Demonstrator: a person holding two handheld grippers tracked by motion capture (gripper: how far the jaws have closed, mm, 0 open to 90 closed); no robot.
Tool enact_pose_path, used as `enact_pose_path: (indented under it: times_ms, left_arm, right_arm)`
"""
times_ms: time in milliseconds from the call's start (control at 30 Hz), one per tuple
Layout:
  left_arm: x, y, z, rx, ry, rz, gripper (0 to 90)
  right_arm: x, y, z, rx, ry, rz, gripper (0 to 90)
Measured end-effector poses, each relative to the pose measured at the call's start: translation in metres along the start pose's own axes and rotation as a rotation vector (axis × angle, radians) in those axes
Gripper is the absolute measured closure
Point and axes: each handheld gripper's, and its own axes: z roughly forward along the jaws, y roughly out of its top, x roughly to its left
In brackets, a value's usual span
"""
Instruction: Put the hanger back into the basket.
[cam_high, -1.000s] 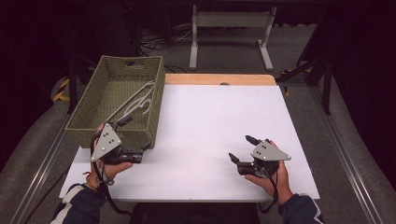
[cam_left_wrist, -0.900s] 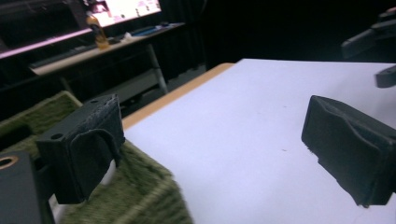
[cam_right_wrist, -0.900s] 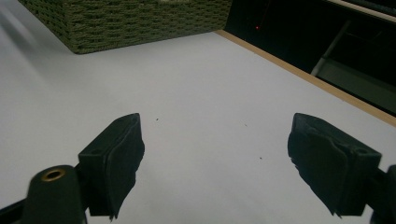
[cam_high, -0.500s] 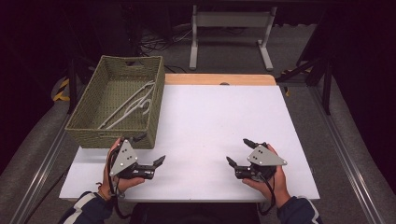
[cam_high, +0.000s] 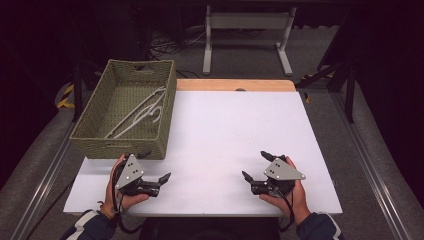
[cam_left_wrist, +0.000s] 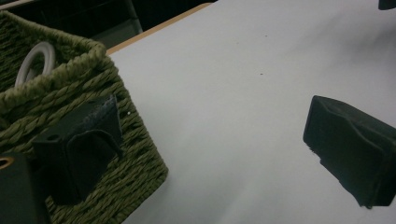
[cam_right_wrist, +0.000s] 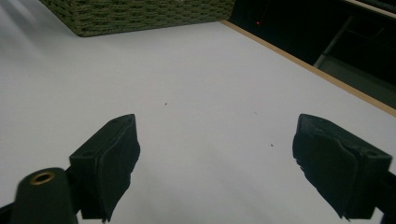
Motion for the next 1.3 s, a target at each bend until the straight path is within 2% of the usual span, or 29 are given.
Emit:
enact_pose_path:
  times_ms: [133,233,467,533,700,1000,1300]
  left_arm:
    - [0.0001,0.0004,0.0004,0.003,-0.007,-0.002,4.2]
    - [-0.0014,0.0005,0.0016,0.014,-0.010,0.007,3.9]
    - [-0.0023,-0.0002,0.0041,0.026,-0.011,0.002,3.4]
    - [-0.0028,0.0008,0.0045,0.015,-0.012,0.001,3.2]
    - [-0.0028,0.0009,0.0039,0.018,-0.031,0.011,3.4]
    - [-0.0035,0.0015,0.0056,0.017,-0.040,0.014,3.6]
    - [-0.0032,0.0008,0.0060,0.029,-0.029,0.012,4.1]
  right_arm:
    - [-0.0001,-0.0020,0.0017,0.008,-0.002,-0.003,14.2]
    - [0.0000,-0.0013,0.0008,-0.001,0.000,-0.004,14.0]
    - [-0.0019,-0.0008,-0.0030,-0.016,-0.009,0.000,13.8]
    - [-0.0020,-0.0014,-0.0036,-0.017,-0.011,0.002,13.6]
    - [-0.0014,-0.0005,-0.0048,-0.018,-0.016,-0.005,13.6]
    - [0.0017,-0.0010,-0.0031,-0.003,-0.007,-0.010,13.0]
    - [0.0019,-0.0021,-0.0012,0.000,-0.008,-0.016,12.9]
